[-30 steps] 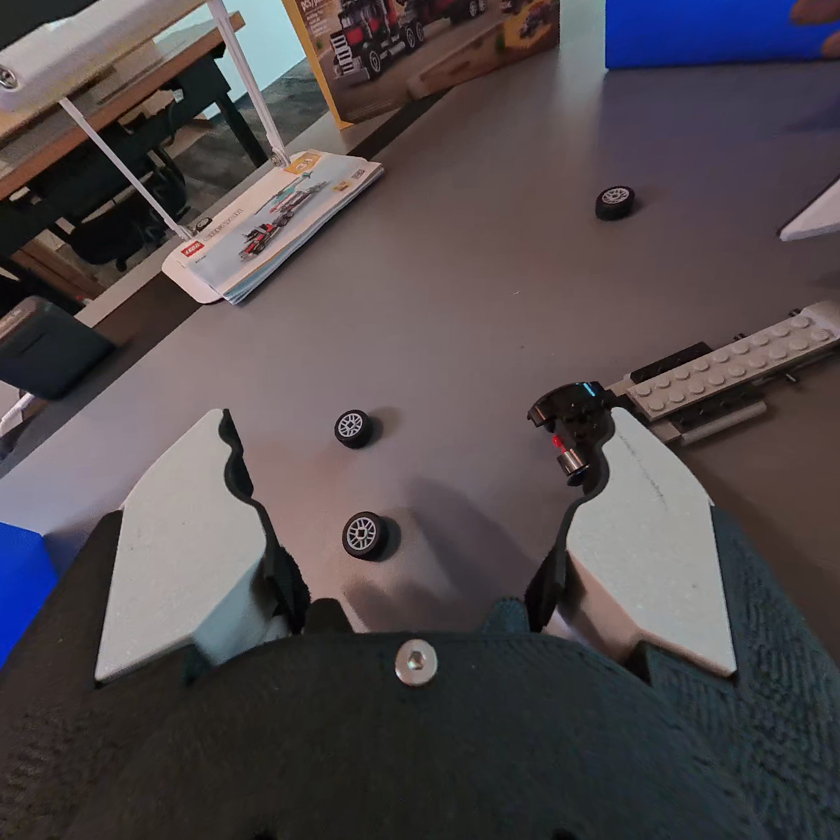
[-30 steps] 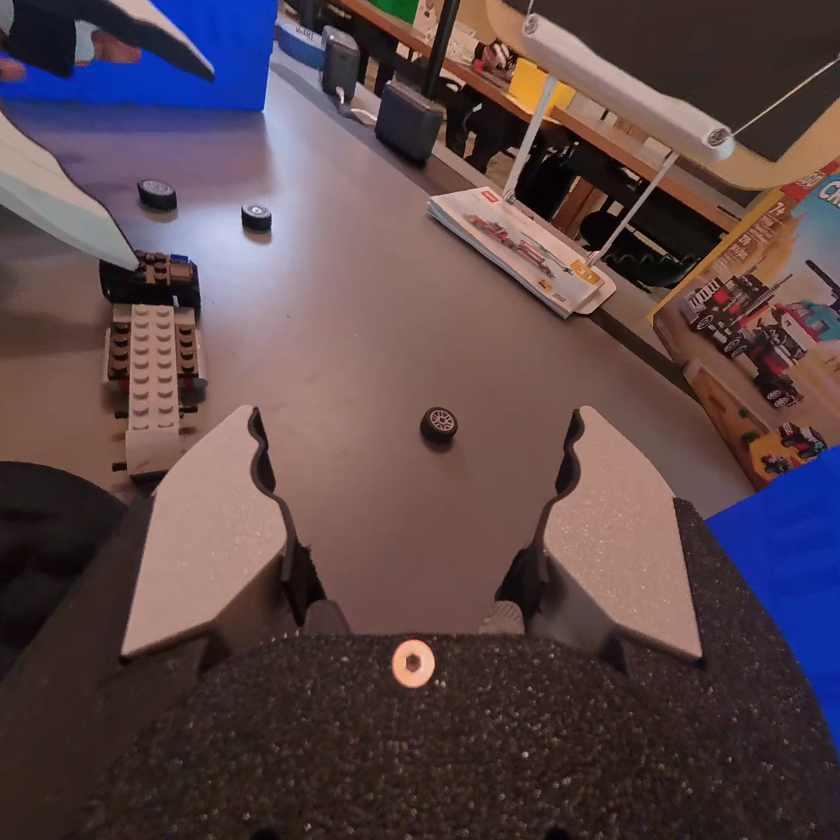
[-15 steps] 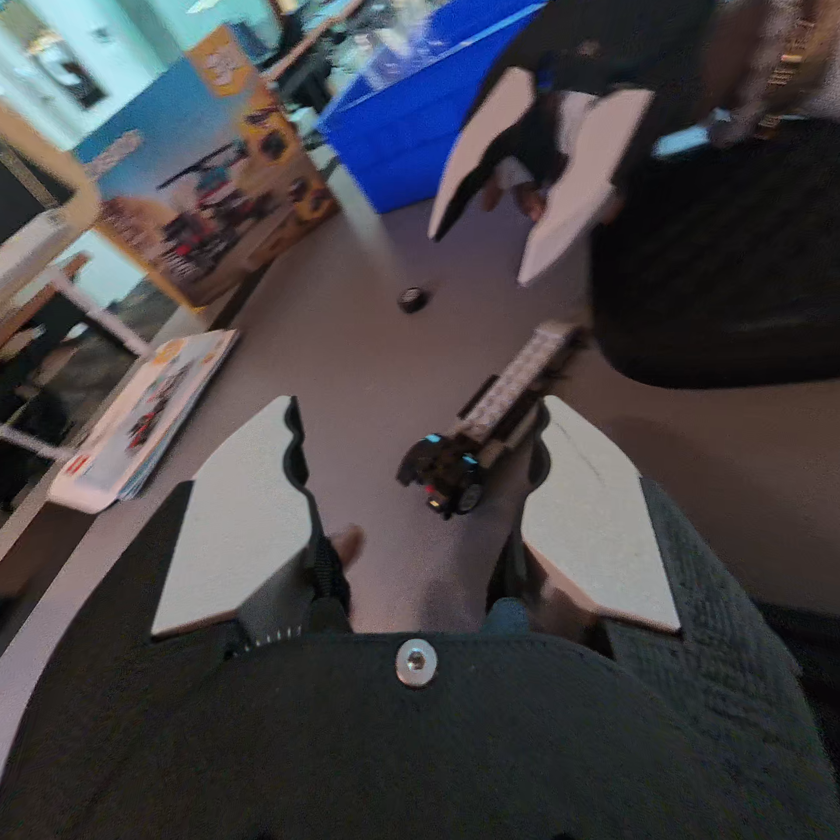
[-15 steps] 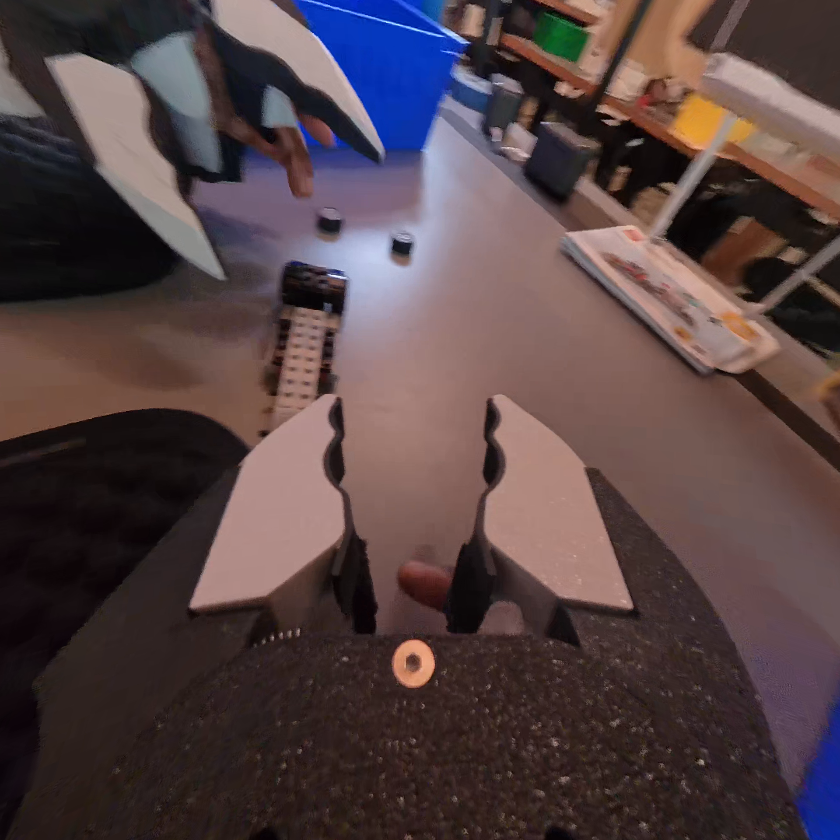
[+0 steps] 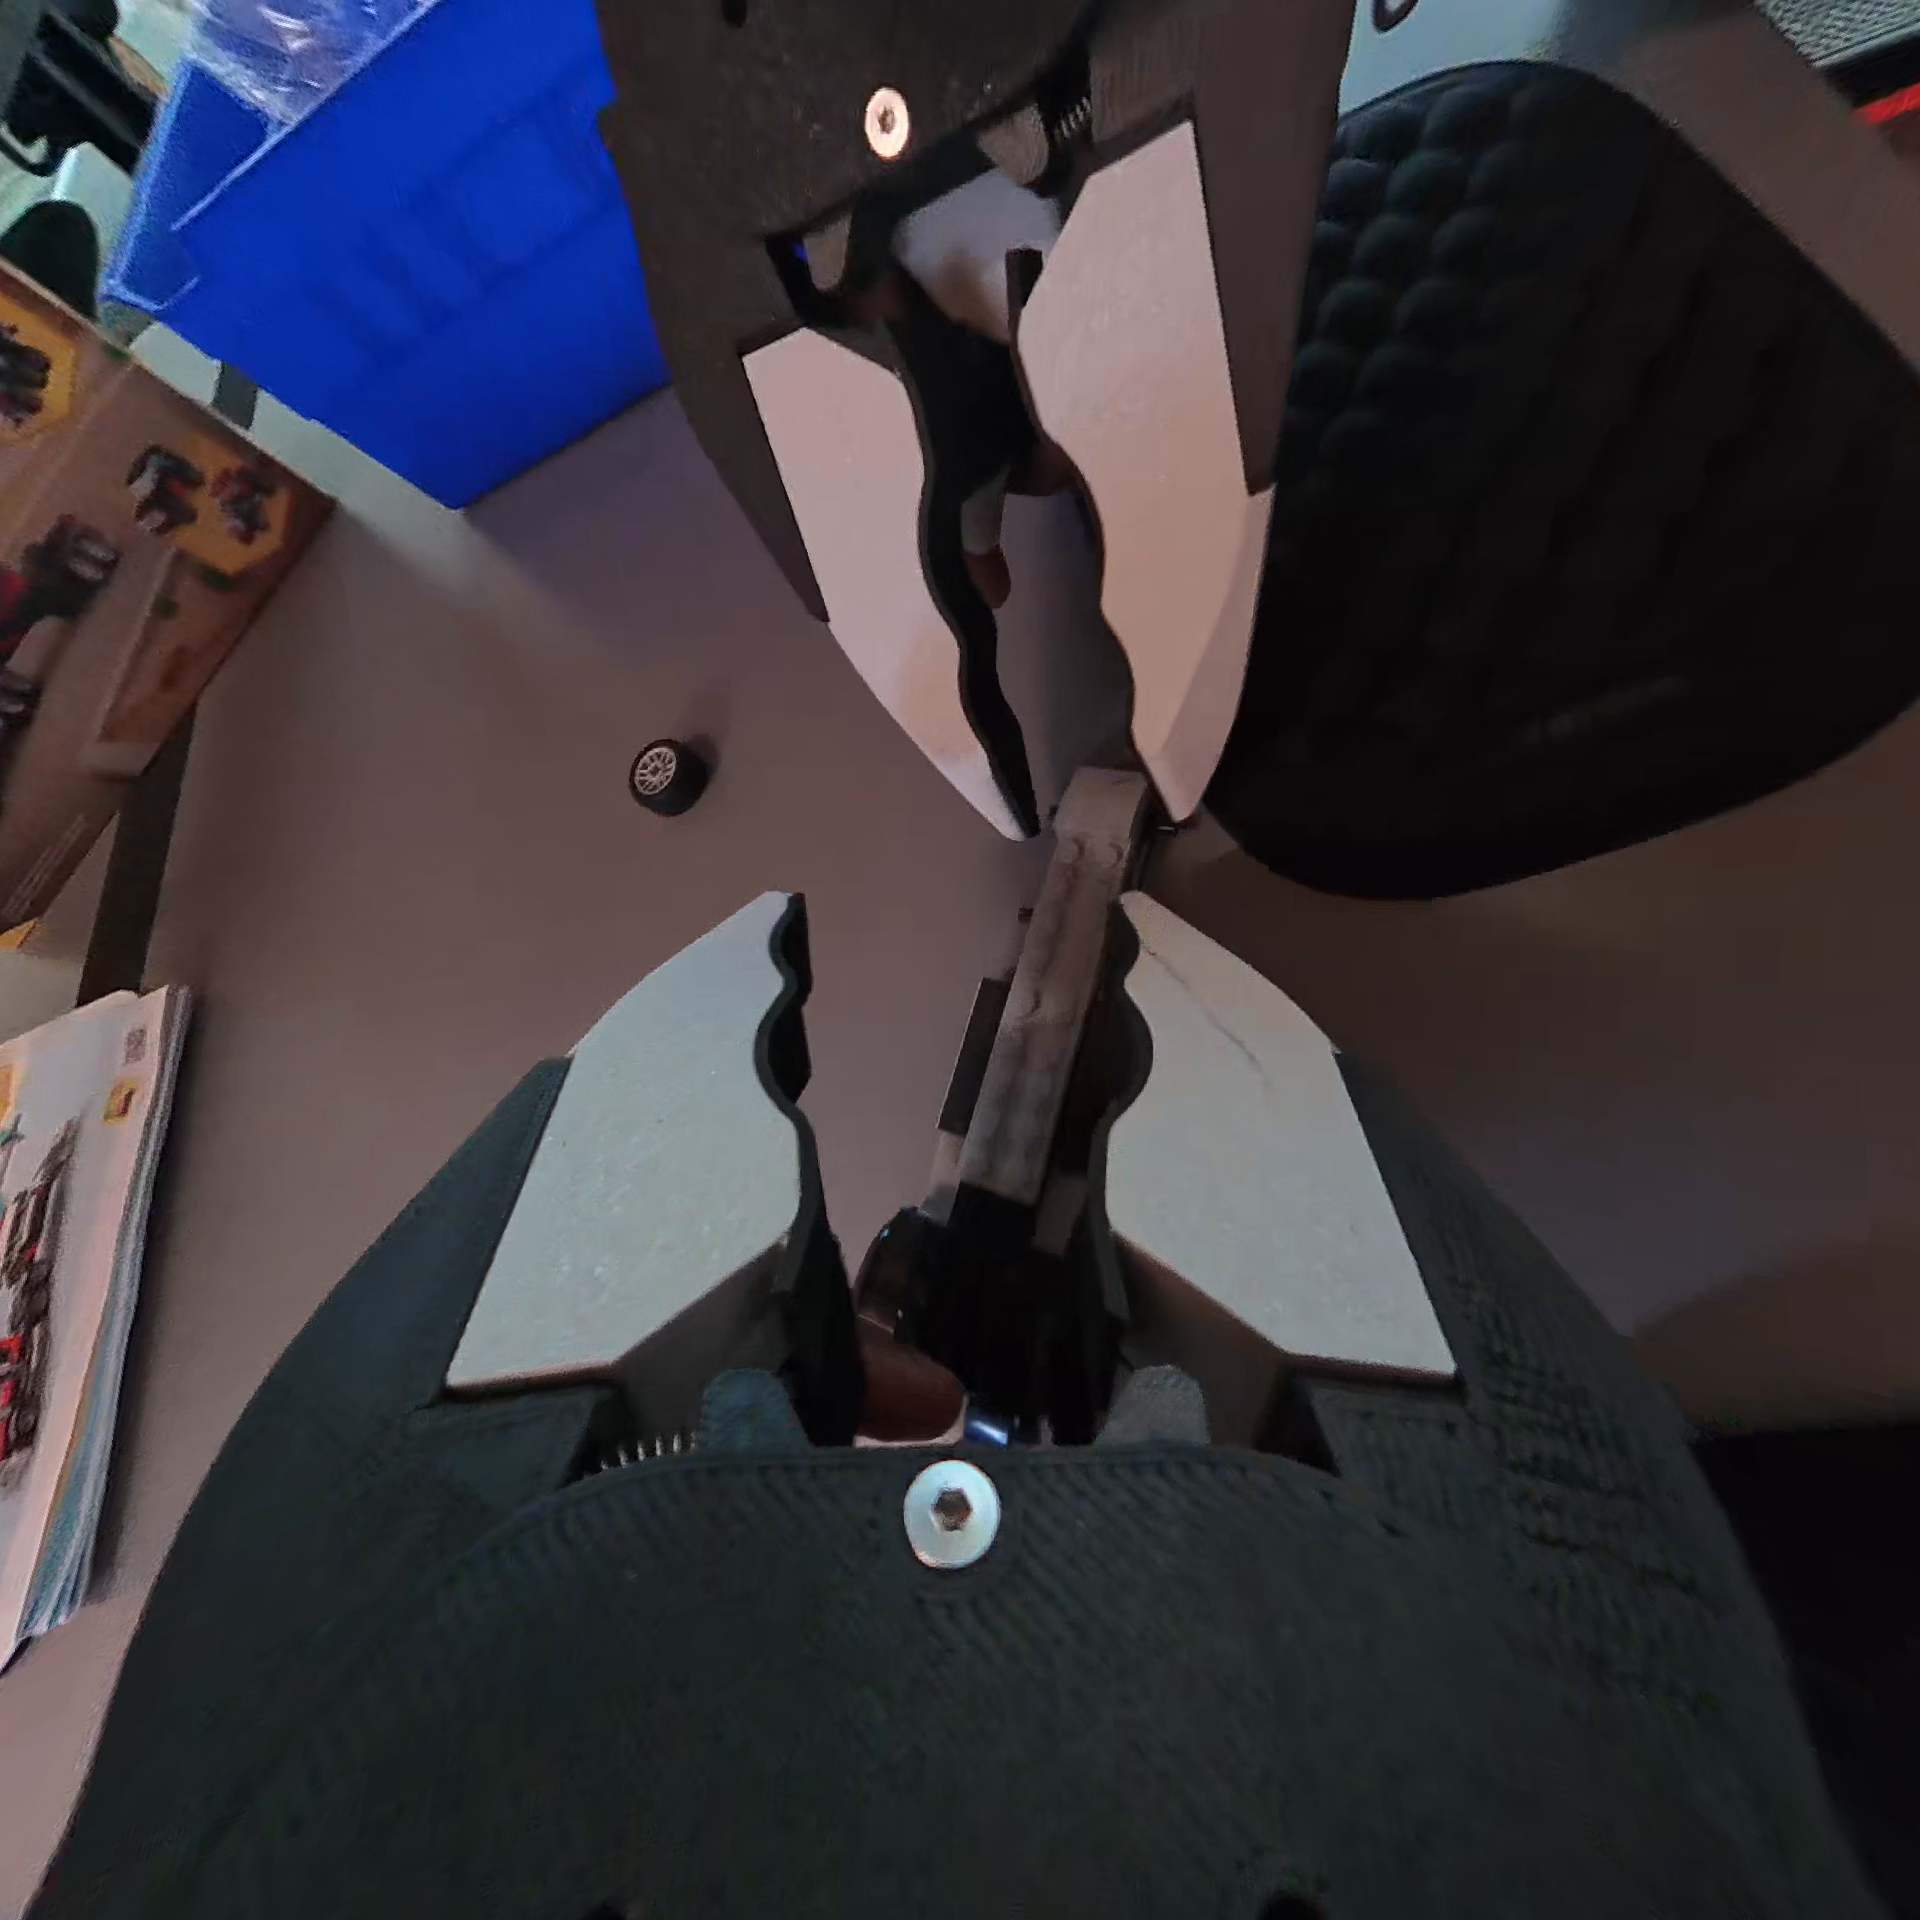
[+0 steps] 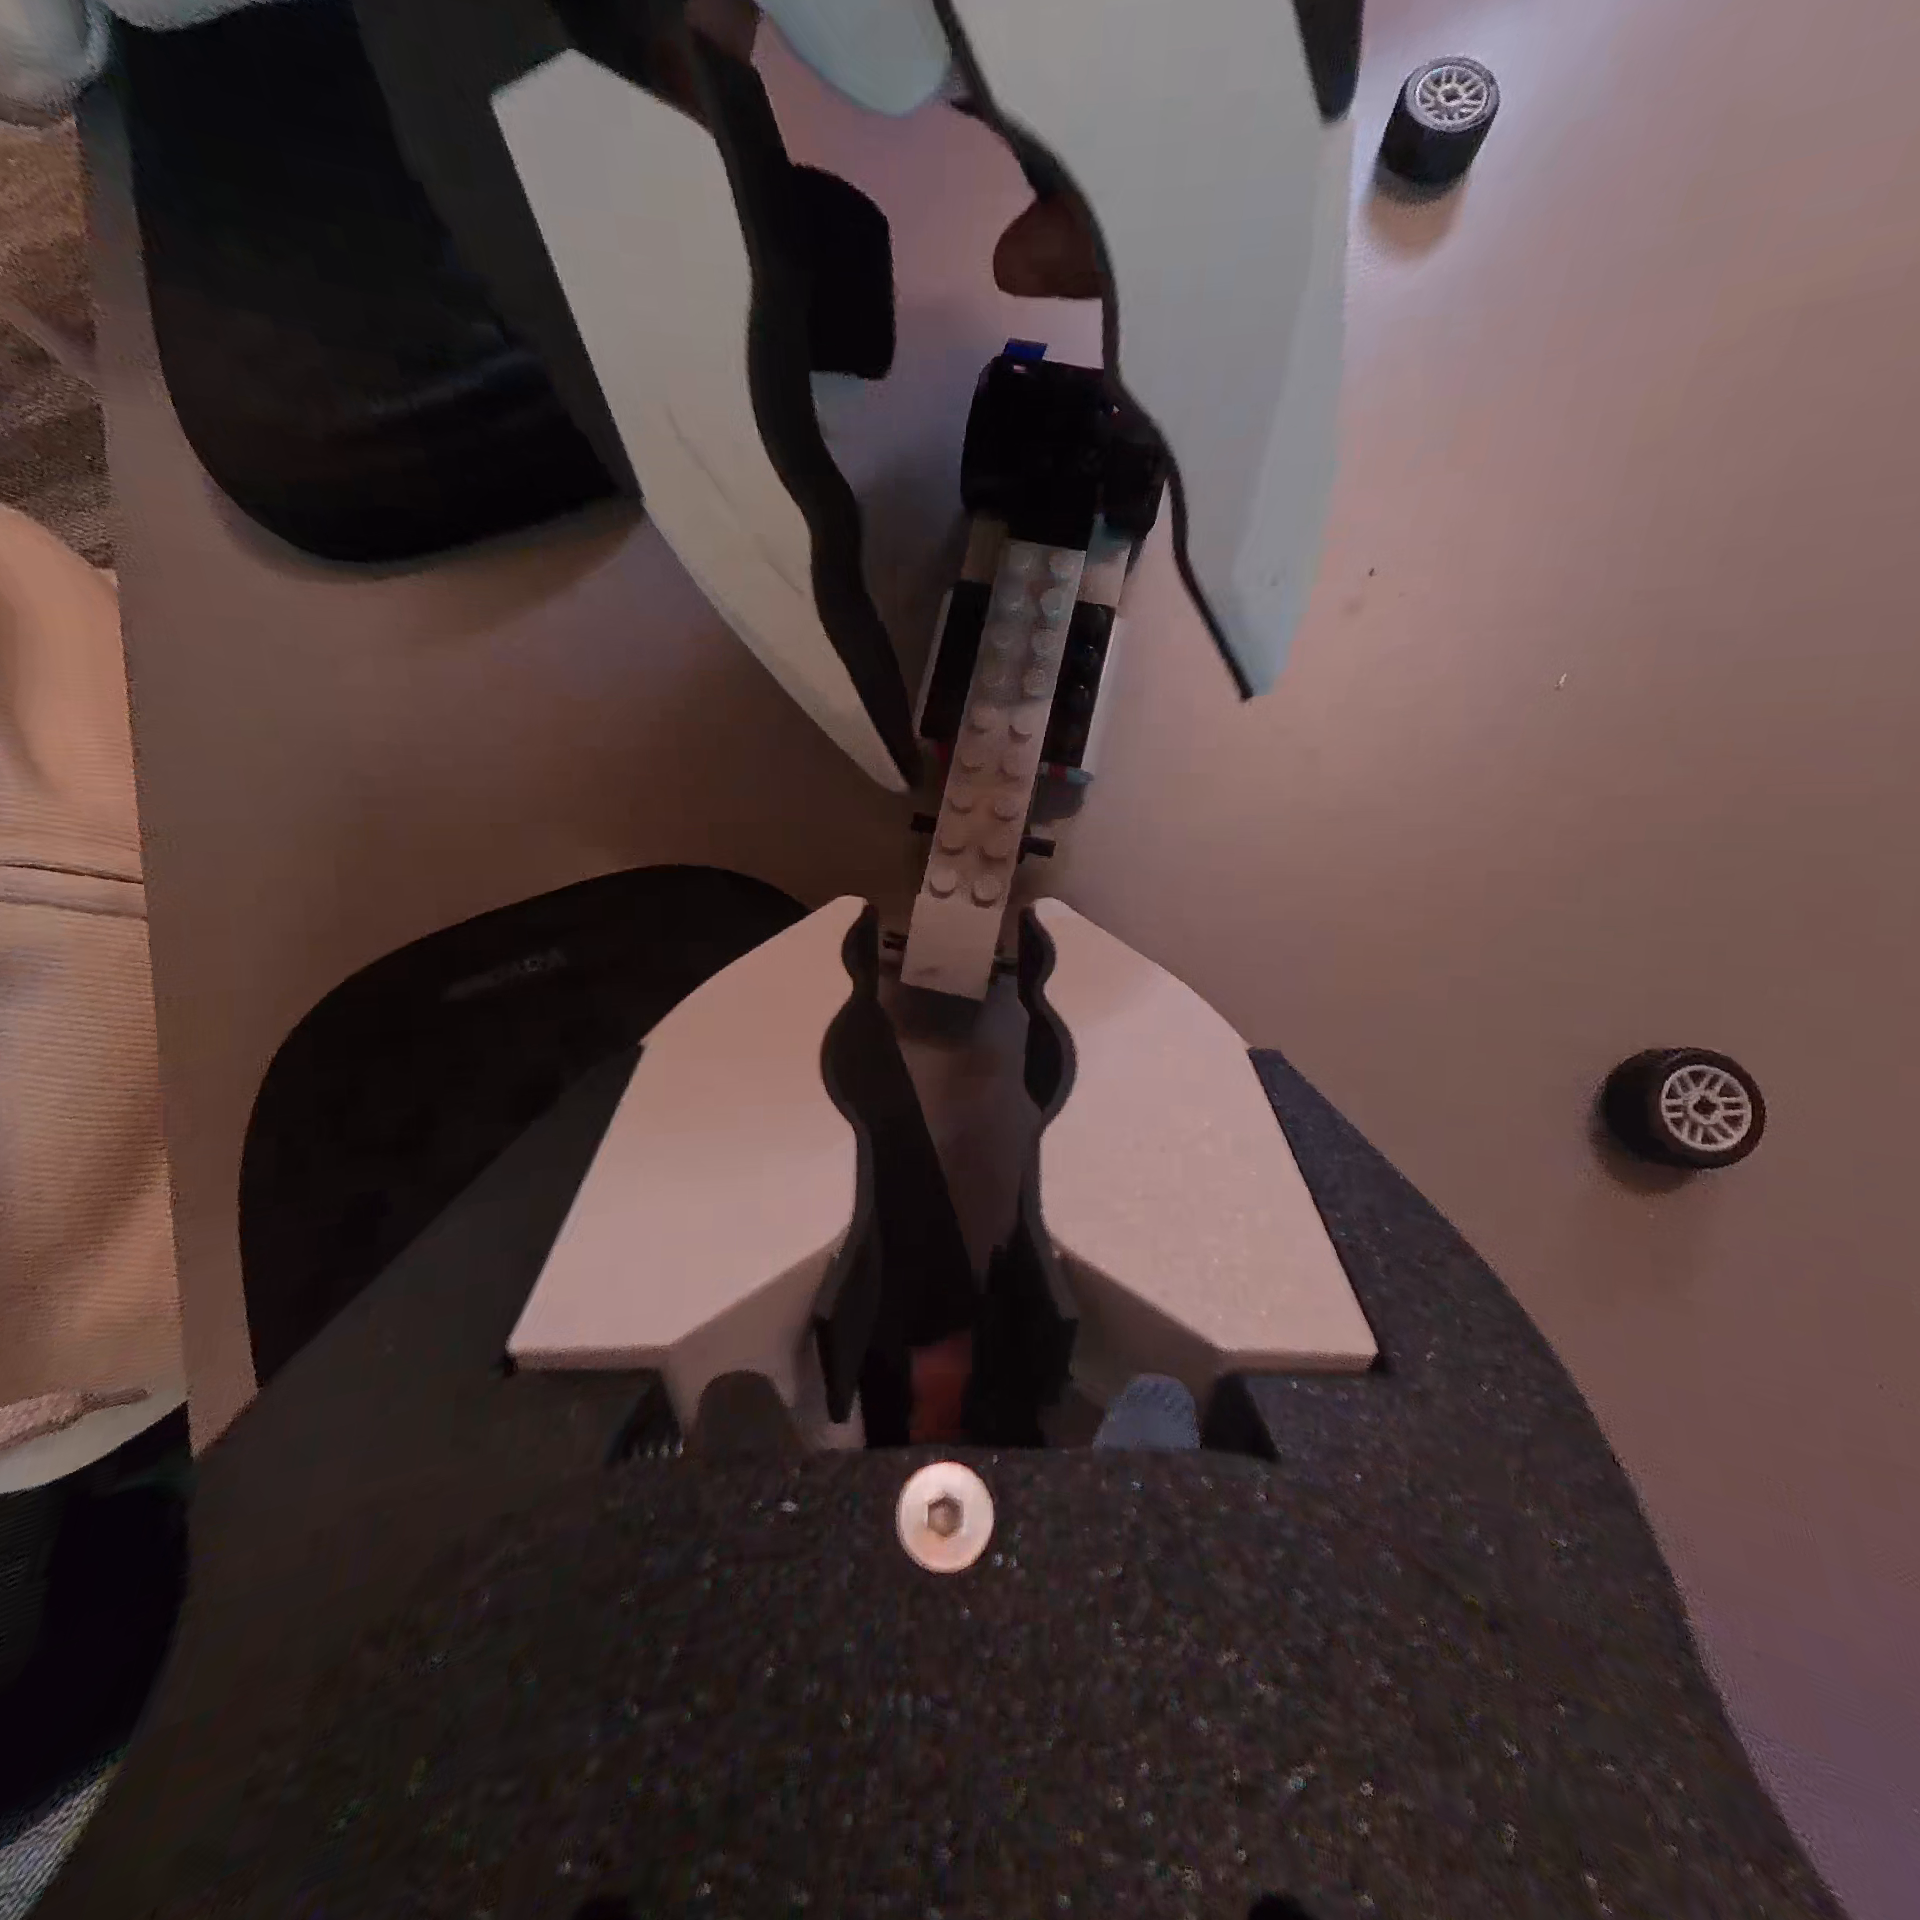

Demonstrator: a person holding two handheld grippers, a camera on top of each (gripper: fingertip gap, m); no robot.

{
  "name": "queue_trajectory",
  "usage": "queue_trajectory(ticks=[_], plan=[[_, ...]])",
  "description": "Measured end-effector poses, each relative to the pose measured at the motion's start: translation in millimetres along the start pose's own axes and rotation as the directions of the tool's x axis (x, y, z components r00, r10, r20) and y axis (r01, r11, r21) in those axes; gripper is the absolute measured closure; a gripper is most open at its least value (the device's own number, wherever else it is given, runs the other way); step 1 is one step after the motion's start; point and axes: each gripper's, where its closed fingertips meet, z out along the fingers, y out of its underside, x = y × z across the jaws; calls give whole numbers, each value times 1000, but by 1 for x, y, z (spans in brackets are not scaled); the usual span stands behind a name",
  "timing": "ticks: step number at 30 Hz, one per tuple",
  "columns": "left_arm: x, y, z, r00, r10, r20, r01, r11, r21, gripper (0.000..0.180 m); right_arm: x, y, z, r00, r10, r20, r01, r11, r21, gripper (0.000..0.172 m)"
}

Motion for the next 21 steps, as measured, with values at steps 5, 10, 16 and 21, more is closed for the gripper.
queue_trajectory(ticks=[5, 10, 16, 21], plan=[[19, 6, 11, 994, -29, -108, 28, 1000, -12, 169, 2, 3, 4, 998, -17, -68, 17, 1000, 7, 155], [24, 7, 12, 990, -67, -124, 72, 997, 33, 180, 4, 2, 4, 993, -57, -106, 59, 998, 17, 155], [24, 6, 12, 980, -141, -141, 145, 989, 25, 180, 11, 0, 2, 817, -444, -368, 425, 895, -137, 155], [24, 7, 12, 977, -156, -144, 160, 987, 22, 180, 11, -1, 1, 727, -544, -419, 531, 832, -158, 155]])
